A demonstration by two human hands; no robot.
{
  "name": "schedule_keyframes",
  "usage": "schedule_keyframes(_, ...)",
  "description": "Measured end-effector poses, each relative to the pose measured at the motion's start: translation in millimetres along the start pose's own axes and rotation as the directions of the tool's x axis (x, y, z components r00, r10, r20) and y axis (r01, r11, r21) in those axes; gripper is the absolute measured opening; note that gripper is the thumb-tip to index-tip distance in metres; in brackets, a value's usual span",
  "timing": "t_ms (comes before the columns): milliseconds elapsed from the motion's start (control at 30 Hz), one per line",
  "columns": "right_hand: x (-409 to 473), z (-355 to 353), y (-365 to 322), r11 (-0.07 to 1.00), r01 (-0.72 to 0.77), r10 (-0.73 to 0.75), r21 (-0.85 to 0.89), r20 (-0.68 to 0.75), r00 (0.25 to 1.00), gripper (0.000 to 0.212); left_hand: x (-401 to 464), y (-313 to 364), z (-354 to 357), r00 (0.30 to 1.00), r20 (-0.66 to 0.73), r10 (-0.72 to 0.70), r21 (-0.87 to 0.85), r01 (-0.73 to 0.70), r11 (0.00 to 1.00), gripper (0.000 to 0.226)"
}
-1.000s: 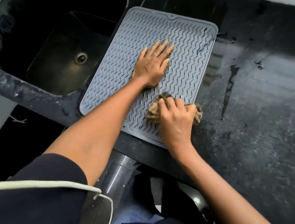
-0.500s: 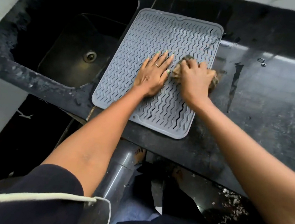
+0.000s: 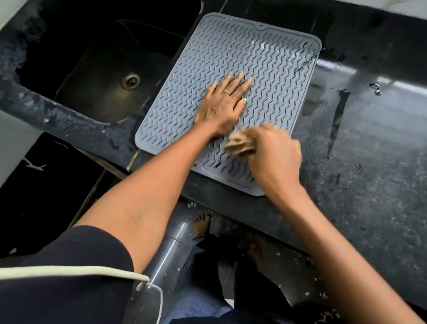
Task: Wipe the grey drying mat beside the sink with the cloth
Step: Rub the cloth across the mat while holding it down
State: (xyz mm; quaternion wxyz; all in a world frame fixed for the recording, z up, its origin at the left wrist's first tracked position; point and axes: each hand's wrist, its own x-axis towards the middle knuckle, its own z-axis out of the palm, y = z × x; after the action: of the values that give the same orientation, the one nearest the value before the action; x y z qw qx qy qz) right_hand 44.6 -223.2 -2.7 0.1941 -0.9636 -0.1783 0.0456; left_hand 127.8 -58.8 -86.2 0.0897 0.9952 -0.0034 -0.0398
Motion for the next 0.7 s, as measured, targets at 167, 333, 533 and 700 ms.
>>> schedule_keyframes(167, 22.2, 25.4, 2.5, 0.983, 0.050, -0.034, -0.178, 0.094, 0.995, 0.052, -1.7, 0.3, -1.5, 1.000, -0.002, 0.007, 0.012, -0.007, 1.000, 0.051)
schedule_keyframes(333, -35.8, 45.6, -11.3, 0.931, 0.144, -0.135, -0.335, 0.049, 0.990, 0.042, -4.1, 3.6, -4.2, 1.000, -0.025, -0.009, -0.041, 0.008, 0.999, 0.050)
schedule_keyframes(533, -74.8, 27.5, -25.9, 0.899, 0.299, -0.273, -0.319, 0.125, 0.954, 0.028, -4.6, 4.1, -6.3, 1.000, -0.029, -0.011, -0.040, 0.010, 0.999, 0.051)
schedule_keyframes(700, -25.5, -8.3, -4.7, 0.966, -0.036, -0.077, 0.256, 0.417, 0.906, 0.043, -2.1, 6.8, -10.2, 0.998, -0.062, -0.030, -0.085, 0.024, 0.996, 0.049)
